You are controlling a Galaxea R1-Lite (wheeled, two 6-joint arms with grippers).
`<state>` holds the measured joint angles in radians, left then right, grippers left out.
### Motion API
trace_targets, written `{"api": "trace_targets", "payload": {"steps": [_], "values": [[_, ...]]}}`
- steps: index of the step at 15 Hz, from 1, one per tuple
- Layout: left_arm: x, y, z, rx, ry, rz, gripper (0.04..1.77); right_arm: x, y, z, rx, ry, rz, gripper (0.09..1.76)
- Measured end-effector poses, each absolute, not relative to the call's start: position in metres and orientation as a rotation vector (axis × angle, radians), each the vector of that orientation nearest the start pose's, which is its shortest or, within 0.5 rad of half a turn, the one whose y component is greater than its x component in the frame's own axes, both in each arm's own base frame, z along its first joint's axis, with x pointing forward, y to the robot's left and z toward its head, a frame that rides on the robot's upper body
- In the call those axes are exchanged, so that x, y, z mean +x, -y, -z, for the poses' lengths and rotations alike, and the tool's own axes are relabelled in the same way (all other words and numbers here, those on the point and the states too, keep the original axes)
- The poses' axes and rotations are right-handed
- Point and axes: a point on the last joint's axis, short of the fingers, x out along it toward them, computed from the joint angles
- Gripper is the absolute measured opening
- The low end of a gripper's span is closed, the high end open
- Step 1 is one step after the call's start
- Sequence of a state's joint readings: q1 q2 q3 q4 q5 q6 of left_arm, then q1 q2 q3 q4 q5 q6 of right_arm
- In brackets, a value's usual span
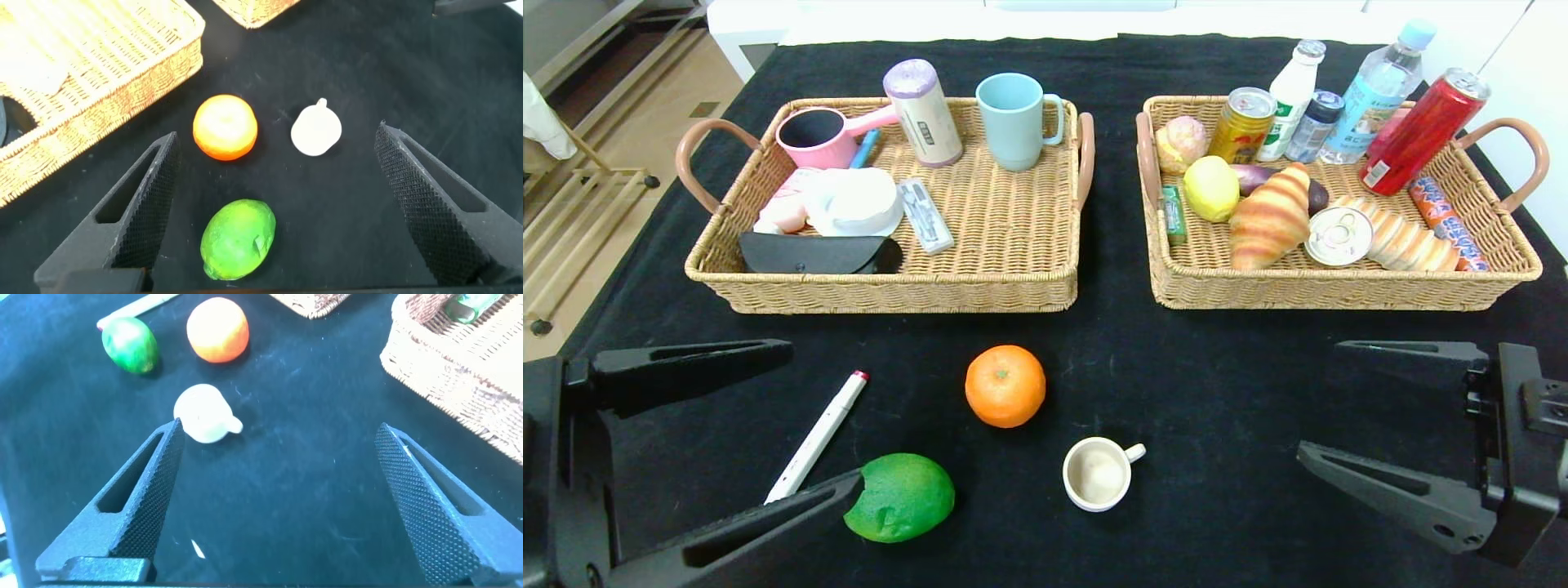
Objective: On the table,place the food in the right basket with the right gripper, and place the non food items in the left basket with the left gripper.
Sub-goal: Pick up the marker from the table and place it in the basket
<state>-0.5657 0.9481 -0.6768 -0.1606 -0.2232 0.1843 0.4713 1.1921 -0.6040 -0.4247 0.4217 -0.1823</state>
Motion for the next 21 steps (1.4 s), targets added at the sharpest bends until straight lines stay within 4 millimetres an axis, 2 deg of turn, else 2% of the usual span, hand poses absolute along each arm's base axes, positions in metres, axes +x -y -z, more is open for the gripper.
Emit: {"api": "trace_targets", "payload": {"steps": [5,11,17,21], "values": [[0.098,0.067,-0.254,0.2,-0.066,0.767,1.72,0.156,-0.074,-0.216,-0.165,-0.068,-0.907,1.7],[0.1,0.066,-0.253,0.229,-0.152,0.687,1.72,0.157,-0.071,-0.211,-0.163,-0.083,-0.895,1.7],[0.106,0.065,-0.278,0.268,-0.264,0.535,1.72,0.158,-0.069,-0.213,-0.162,-0.075,-0.88,1.71],[0.12,0.067,-0.282,0.32,-0.407,0.373,1.72,0.157,-0.066,-0.216,-0.161,-0.064,-0.862,1.71]]}}
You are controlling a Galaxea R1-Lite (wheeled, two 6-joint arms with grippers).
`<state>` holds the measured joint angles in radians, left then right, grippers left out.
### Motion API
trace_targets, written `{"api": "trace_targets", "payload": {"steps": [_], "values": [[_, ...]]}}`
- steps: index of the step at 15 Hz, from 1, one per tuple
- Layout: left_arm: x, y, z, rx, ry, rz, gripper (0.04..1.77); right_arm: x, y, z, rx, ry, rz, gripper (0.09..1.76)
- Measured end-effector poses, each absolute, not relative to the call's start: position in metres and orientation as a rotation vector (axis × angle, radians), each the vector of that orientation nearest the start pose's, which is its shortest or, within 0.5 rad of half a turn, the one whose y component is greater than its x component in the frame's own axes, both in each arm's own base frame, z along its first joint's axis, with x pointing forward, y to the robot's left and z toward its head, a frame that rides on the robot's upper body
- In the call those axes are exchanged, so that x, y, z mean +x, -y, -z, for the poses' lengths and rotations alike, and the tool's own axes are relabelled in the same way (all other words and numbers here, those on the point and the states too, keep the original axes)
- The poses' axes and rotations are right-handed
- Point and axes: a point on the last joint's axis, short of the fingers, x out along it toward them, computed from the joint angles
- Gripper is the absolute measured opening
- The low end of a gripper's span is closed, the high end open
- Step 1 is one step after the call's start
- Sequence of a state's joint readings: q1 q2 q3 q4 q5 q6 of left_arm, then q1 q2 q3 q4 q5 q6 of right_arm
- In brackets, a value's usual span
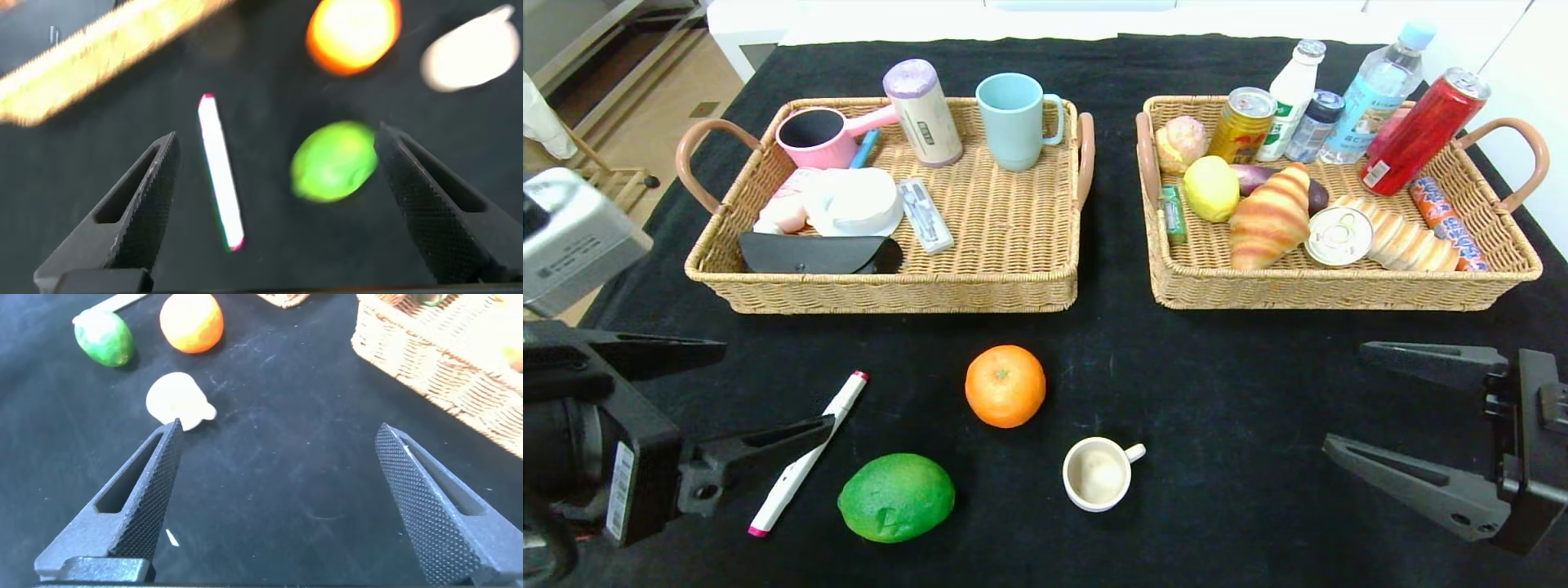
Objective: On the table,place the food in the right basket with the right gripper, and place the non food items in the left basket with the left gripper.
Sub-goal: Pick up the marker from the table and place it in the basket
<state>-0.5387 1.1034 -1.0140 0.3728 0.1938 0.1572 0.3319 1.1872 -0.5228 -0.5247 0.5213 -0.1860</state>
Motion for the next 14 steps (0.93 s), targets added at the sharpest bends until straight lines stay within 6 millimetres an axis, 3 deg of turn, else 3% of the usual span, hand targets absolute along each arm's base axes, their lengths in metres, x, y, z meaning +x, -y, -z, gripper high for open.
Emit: {"api": "trace_targets", "payload": {"steps": [7,14], "values": [[0.154,0.057,-0.266,0.319,-0.59,0.2,1.72,0.158,-0.065,-0.216,-0.158,-0.067,-0.854,1.71],[0.178,0.05,-0.245,0.286,-0.701,0.189,1.72,0.158,-0.062,-0.217,-0.158,-0.06,-0.835,1.71]]}}
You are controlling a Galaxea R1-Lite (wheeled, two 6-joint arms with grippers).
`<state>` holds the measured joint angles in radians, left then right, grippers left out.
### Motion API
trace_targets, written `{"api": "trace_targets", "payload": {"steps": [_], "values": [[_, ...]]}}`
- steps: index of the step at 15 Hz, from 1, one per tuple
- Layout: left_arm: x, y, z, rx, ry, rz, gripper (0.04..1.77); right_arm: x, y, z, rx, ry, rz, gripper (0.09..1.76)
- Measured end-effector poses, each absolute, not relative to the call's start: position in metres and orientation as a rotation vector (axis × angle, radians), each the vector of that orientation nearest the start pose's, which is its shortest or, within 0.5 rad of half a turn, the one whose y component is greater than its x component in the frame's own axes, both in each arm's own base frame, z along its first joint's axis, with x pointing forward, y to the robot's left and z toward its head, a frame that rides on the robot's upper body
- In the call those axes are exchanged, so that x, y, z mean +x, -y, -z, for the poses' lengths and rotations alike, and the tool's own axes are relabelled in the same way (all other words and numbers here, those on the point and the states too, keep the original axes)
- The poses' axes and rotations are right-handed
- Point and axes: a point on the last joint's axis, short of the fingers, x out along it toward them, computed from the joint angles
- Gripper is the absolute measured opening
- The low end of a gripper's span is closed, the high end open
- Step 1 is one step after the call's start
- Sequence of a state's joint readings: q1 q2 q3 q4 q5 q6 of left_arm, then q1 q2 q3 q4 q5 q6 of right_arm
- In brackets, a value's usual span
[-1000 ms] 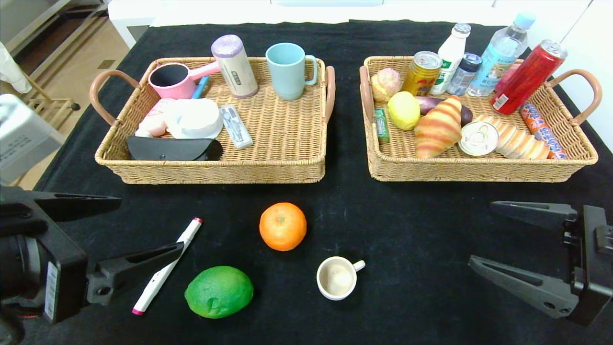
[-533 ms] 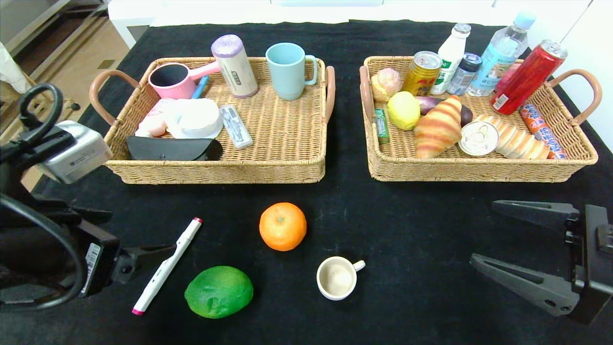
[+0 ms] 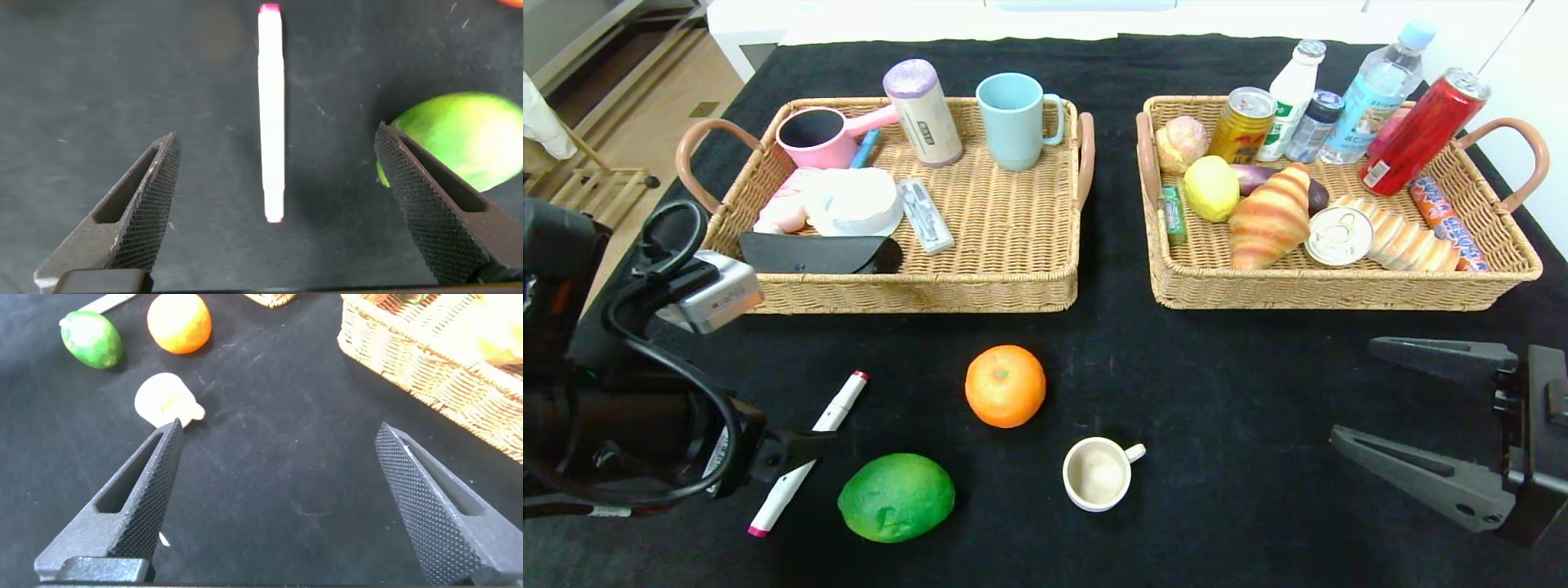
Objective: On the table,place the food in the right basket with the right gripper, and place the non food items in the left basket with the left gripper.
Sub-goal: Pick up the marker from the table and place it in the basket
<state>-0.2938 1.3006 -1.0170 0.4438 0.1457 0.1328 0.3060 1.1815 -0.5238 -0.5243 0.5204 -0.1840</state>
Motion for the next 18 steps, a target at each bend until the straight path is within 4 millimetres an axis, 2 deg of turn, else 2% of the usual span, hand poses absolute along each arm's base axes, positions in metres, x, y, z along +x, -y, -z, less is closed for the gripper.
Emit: {"api": "trace_targets", "payload": {"steps": [18], "values": [[0.212,0.05,-0.21,0.285,-0.819,0.152,1.72,0.155,-0.058,-0.221,-0.16,-0.04,-0.817,1.71]]}}
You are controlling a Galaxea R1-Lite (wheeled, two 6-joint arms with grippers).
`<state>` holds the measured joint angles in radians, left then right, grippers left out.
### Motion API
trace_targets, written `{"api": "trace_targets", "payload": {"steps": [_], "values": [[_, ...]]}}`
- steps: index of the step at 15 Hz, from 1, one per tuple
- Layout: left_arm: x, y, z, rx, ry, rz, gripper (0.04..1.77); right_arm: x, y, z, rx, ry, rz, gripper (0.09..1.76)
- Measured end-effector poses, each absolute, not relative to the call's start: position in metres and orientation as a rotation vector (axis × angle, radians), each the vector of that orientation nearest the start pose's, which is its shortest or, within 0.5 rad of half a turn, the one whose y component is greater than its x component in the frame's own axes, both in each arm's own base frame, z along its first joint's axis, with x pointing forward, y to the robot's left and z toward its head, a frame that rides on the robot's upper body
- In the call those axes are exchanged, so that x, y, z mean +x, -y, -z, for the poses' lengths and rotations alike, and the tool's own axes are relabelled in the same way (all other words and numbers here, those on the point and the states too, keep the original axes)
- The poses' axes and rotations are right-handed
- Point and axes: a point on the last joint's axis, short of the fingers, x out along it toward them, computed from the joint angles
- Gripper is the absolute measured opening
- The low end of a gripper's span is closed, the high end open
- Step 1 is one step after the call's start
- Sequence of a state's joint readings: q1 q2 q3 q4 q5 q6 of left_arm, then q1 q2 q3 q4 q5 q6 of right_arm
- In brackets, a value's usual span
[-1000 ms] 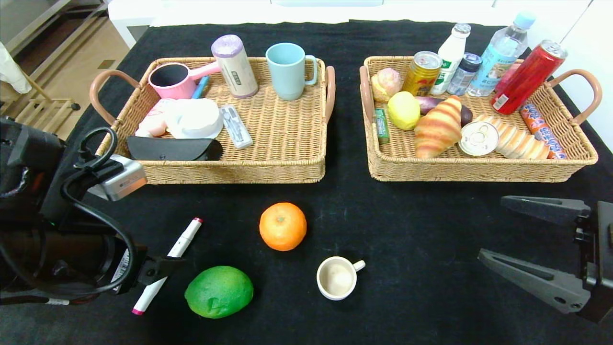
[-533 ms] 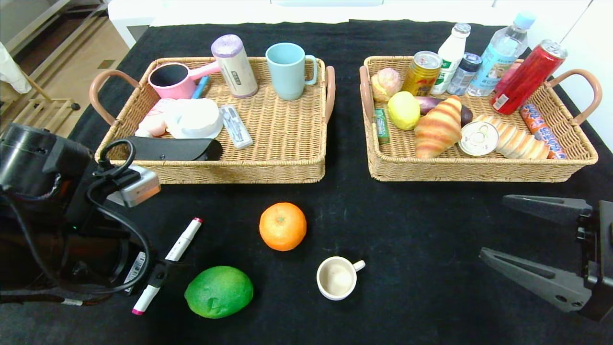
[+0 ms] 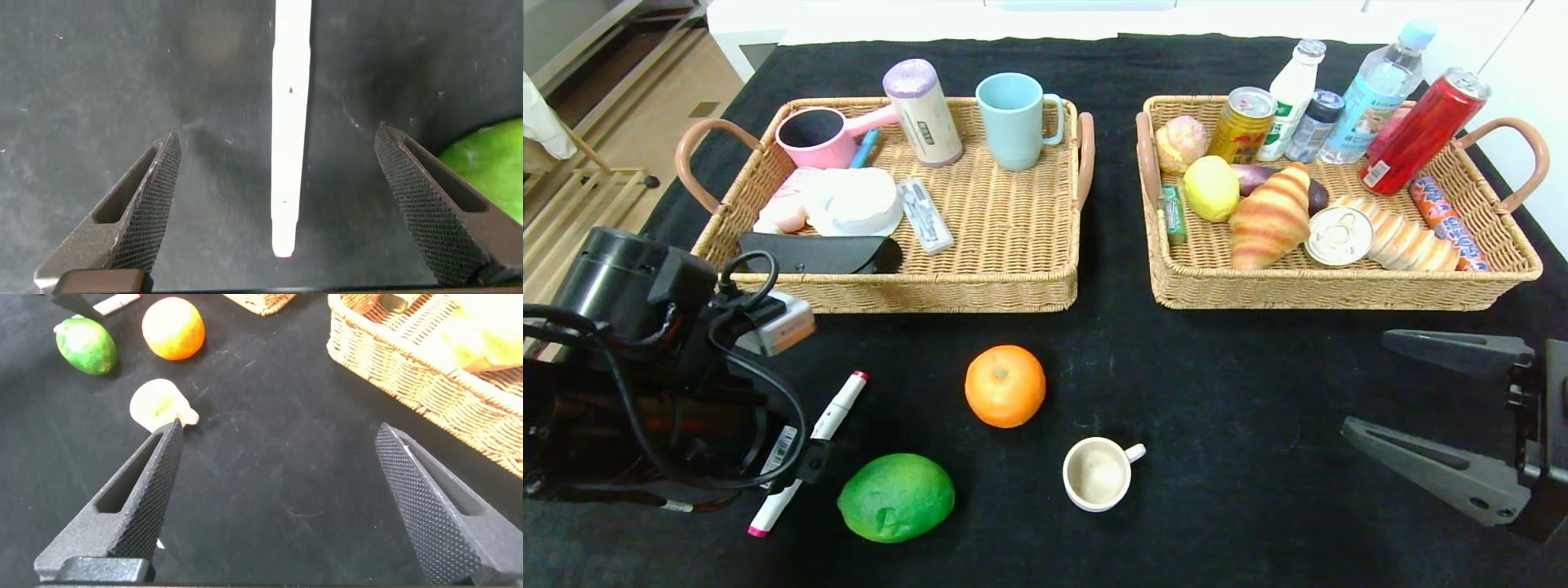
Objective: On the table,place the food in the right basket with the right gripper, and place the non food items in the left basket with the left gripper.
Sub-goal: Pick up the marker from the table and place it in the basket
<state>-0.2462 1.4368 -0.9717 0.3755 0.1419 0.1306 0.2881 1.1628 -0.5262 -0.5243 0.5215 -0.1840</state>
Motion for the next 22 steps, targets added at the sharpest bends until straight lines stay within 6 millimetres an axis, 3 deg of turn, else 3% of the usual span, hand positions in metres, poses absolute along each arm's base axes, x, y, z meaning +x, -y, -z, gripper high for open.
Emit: {"api": "trace_targets", "payload": {"steps": [16,22], "values": [[0.2167,0.0483,-0.2017,0.283,-0.849,0.148,1.72,0.1585,-0.0572,-0.2193,-0.159,-0.052,-0.808,1.71],[0.2179,0.0493,-0.1998,0.286,-0.856,0.155,0.9,0.1587,-0.0571,-0.2187,-0.159,-0.055,-0.807,1.71]]}}
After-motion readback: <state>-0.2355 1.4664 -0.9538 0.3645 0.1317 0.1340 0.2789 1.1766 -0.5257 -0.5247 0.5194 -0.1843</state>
